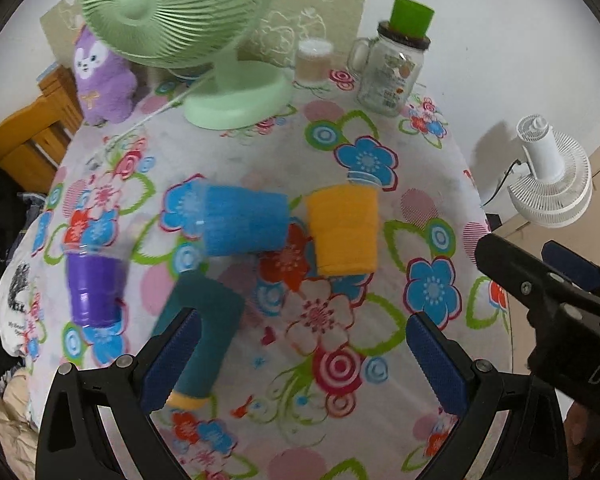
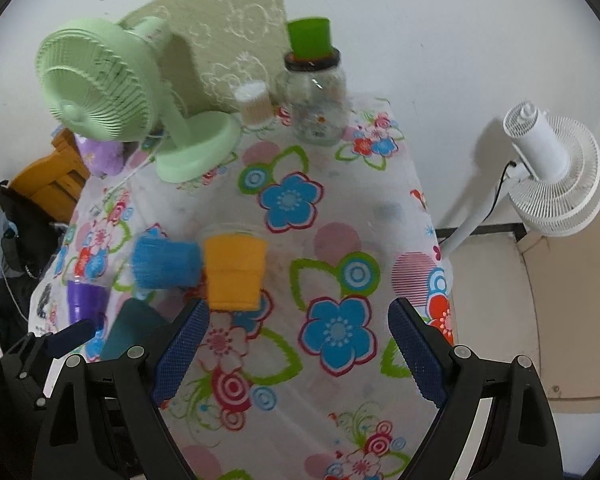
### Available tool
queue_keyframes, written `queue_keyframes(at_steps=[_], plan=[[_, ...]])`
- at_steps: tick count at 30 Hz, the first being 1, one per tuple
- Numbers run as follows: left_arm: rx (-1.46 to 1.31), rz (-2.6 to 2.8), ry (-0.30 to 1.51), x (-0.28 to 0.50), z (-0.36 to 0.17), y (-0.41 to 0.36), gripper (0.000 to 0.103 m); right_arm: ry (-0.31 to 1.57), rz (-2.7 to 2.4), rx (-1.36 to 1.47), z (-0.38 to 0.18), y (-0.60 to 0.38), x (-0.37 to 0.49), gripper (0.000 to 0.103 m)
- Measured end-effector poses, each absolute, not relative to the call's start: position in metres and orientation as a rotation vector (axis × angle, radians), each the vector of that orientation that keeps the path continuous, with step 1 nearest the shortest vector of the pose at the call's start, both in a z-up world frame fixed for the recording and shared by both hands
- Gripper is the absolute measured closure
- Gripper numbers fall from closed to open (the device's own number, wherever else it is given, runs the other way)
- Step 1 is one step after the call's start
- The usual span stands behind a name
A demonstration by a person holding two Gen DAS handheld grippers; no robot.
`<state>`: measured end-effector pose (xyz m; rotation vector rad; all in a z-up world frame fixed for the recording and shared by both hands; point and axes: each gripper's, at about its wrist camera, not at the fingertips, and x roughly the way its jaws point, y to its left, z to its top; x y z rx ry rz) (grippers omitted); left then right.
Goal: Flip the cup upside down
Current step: 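Move the left tool forward toward the upright orange cup, then close the left tool around the orange cup and lift it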
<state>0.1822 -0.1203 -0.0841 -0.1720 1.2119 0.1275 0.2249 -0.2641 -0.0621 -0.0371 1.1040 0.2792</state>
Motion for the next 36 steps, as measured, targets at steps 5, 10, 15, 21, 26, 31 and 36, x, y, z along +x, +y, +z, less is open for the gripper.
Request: queue_keyframes(at_steps=[5,10,15,21,26,31,36], plan=[[-0.208,0.14,1.224,0.205,-0.108,-0.129,0.0,1.137,0.265,-0.029,-0.084,-0.276,0.242,0.01],[-0.217,0.165,1.212,0.225,-0.128,-0.132,0.0,1.159,0.258,-0.034,-0.105,-0.283,0.259,0.01],[-0.241,0.176,1.24,0.239,-0.15,-0.132,0.003,1.18,0.262,-0.052,-0.123,-0.283,0.272,0.01],[-0.24,0.181,1.241,0.249,-0.163,-0.136,0.009,1.198,0.267,-0.06,-0.139,-0.282,0.284,0.01],[-0.243,0.175,1.233,0.254,-0.173,-0.141,0.017,1.203,0.257,-0.06,-0.147,-0.285,0.287,0.01],[-0.191,0.18,1.203,0.255,-0.176,-0.142,0.035,1.206,0.249,-0.059,-0.15,-0.286,0.286,0.01],[-0.133,0.155,1.19,0.255,-0.177,-0.137,0.048,1.209,0.247,-0.066,-0.151,-0.284,0.282,0.01]])
